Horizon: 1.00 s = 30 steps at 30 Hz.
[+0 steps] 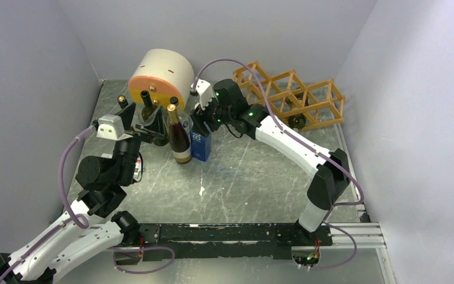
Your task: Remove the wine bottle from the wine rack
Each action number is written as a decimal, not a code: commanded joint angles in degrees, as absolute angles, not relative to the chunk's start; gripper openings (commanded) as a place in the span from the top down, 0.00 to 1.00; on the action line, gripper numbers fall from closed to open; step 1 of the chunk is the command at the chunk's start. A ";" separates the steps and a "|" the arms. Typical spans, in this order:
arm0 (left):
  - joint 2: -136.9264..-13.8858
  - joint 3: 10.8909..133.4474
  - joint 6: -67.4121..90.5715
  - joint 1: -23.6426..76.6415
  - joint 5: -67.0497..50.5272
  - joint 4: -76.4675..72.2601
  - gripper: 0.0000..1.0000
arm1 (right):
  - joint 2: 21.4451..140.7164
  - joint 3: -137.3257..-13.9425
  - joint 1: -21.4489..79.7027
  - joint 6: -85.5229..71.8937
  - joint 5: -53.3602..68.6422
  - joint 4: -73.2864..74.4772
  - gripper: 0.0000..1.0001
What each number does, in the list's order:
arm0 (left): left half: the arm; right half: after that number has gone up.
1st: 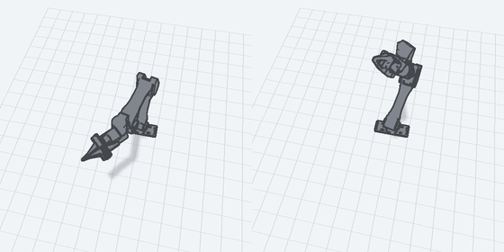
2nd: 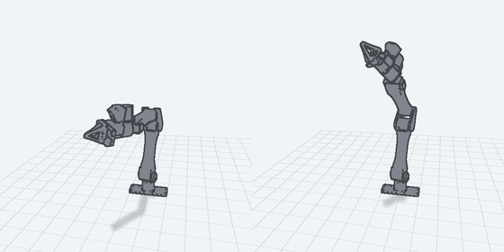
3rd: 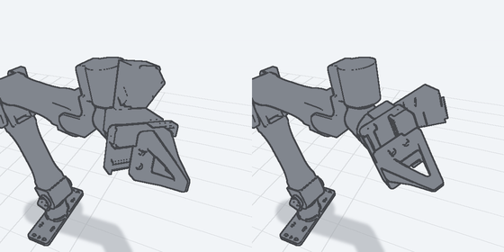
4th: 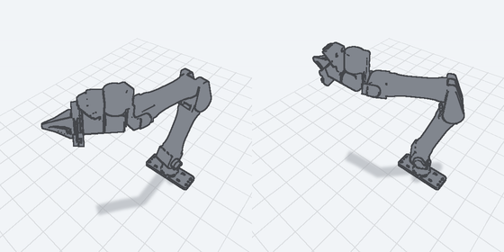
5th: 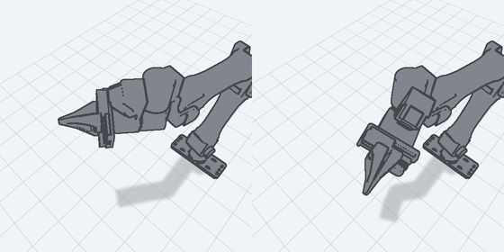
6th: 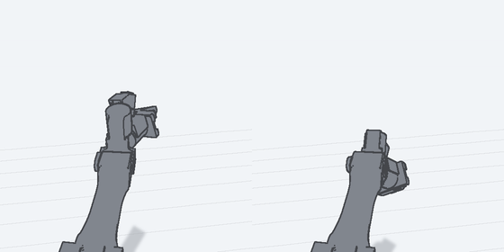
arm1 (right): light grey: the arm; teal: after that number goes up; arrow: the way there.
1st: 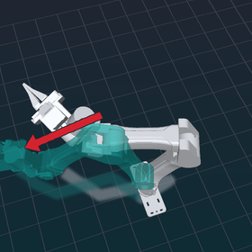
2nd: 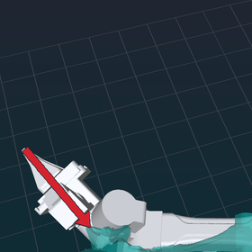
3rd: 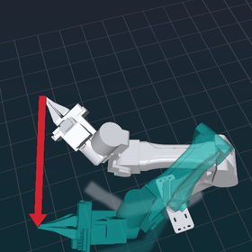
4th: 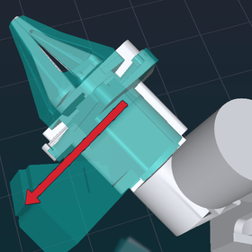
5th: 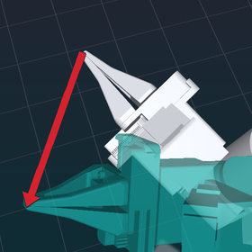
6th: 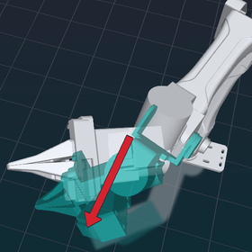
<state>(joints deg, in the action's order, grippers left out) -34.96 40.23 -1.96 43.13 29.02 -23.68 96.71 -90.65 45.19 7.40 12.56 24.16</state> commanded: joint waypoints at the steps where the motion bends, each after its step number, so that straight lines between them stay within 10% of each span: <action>1: -34.65 39.78 -2.58 42.51 30.22 -26.29 0.15 | 96.96 -96.83 45.68 11.79 18.44 20.36 1.00; 6: -35.10 39.96 -2.33 42.41 30.06 -25.97 0.16 | 99.10 -98.37 46.32 13.04 18.01 22.56 1.00; 19: -36.03 39.80 -2.12 42.42 29.98 -25.92 0.17 | 96.49 -90.90 48.73 10.89 7.44 18.39 0.30; 30: -37.31 39.50 -2.37 42.40 30.06 -26.09 0.17 | 89.41 -86.51 50.36 6.58 -0.96 17.99 0.06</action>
